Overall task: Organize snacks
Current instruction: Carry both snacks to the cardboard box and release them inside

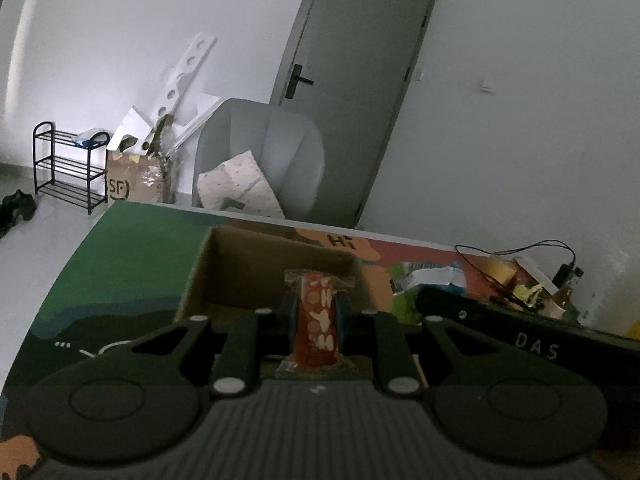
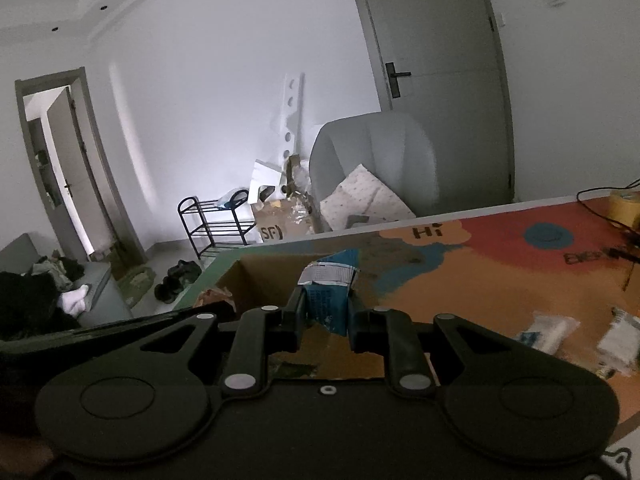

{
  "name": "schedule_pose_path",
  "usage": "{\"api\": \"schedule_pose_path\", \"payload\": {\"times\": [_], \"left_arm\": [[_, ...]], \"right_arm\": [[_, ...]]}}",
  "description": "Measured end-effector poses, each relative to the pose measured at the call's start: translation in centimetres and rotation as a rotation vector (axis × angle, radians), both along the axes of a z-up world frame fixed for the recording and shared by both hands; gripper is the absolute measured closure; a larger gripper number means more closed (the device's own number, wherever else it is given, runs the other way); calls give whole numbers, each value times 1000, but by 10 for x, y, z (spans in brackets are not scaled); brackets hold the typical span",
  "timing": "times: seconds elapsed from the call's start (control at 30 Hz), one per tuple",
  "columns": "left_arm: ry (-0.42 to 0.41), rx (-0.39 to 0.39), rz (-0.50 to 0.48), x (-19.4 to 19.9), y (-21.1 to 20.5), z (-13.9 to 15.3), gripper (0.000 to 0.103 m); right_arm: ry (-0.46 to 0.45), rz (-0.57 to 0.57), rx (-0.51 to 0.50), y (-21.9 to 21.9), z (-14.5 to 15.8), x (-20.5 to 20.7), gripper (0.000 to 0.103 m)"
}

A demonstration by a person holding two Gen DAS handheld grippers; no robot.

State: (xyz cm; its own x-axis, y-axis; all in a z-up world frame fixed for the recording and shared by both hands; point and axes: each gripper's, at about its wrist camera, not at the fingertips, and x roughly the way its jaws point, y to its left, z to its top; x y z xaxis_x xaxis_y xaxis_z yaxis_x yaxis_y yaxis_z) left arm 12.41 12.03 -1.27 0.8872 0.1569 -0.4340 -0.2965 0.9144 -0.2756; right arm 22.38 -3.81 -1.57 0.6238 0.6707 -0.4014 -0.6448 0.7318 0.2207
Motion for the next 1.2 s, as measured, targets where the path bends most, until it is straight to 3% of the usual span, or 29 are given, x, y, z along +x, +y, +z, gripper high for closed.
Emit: {"api": "schedule_pose_path", "payload": {"times": [0.33,0.53,0.67,0.73,1.0,1.07,1.13,1.2], "left_arm": [[25,-35,21,15,33,-9,84],[41,-73,55,11,46,-16,75],[25,-85,77,2,52,-12,61],[14,-85,80,-3,51,-9,55],[-14,-67,104,-14,41,2,19],[-21,-57,101,-15,36,4,16],[-22,-48,100,-16,29,6,13],[-21,-48,100,-16,24,7,10]], "right_arm": [[23,10,-15,30,-9,7,83],[49,13,-18,40,-14,9,83],[65,32,-13,44,-15,9,82],[77,45,-3,46,-14,9,70],[65,14,20,28,-6,3,49],[60,-3,20,21,-6,5,44],[50,-26,16,11,-5,5,30],[35,-51,17,-1,-3,4,23]]}}
